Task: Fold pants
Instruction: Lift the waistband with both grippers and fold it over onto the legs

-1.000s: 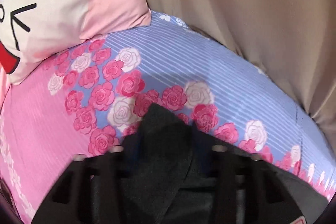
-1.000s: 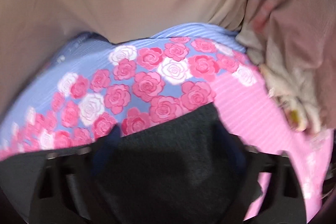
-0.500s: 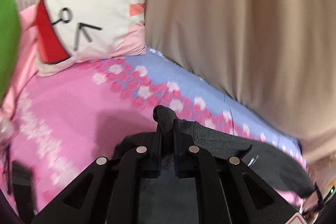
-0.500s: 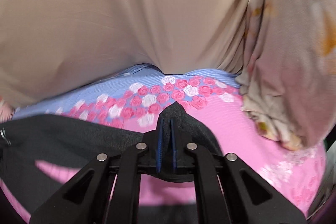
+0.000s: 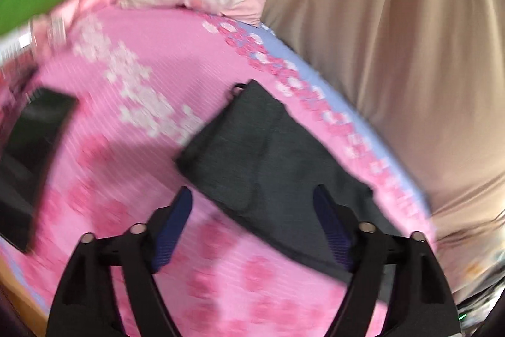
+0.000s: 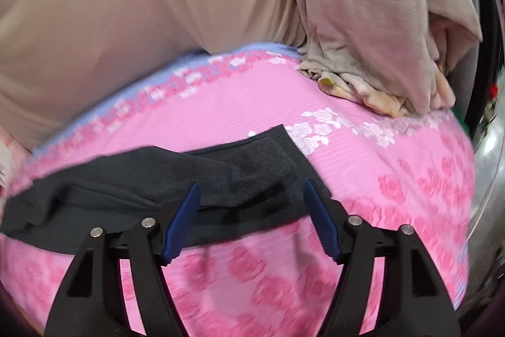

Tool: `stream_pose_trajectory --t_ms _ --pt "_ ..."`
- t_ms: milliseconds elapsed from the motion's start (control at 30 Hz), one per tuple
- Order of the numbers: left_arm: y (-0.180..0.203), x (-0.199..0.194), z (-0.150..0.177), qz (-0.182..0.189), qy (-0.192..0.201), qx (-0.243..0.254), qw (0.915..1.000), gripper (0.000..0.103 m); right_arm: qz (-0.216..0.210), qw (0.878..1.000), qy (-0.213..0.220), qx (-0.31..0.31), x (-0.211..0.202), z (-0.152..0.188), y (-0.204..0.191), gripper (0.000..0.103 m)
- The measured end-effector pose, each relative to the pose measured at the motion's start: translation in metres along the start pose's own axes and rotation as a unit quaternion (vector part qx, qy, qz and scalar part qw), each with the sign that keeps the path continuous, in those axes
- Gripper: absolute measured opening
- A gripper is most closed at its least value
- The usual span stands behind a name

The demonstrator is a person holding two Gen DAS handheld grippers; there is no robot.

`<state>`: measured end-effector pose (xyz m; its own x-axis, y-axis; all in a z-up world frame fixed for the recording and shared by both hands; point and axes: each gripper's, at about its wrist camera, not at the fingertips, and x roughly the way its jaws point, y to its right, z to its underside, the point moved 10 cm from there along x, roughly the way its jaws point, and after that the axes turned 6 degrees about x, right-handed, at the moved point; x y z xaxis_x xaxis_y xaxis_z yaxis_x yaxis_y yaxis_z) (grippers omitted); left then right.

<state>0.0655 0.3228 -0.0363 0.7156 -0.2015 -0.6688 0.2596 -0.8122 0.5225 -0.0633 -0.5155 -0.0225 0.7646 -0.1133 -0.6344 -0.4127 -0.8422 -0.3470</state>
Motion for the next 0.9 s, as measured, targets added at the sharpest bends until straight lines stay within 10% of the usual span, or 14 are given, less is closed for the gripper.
stream_pose_trajectory --t_ms 200,233,300,633,900 --pt "-0.004 0.044 0.001 0.023 -0.035 -0.096 0.9944 0.078 -0.038 0.999 -0.021 0.013 0.002 0.030 -0.028 0.071" --pt "-0.001 0.050 -0.001 0.041 -0.041 -0.106 0.9928 0.067 -0.038 0.999 -0.025 0.013 0.004 0.035 -0.029 0.071" --pt "0.004 0.053 -0.005 0.040 -0.051 -0.089 0.9939 0.006 -0.037 0.999 -0.032 0.010 0.008 0.042 -0.034 0.071" --pt "-0.024 0.047 -0.013 0.002 -0.060 -0.079 0.9950 0.006 -0.147 0.980 -0.068 0.113 0.008 0.037 -0.053 0.071" --pt "-0.031 0.052 -0.014 -0.007 -0.064 -0.079 0.9948 0.006 0.003 0.987 -0.069 0.147 0.051 0.007 -0.005 0.071"
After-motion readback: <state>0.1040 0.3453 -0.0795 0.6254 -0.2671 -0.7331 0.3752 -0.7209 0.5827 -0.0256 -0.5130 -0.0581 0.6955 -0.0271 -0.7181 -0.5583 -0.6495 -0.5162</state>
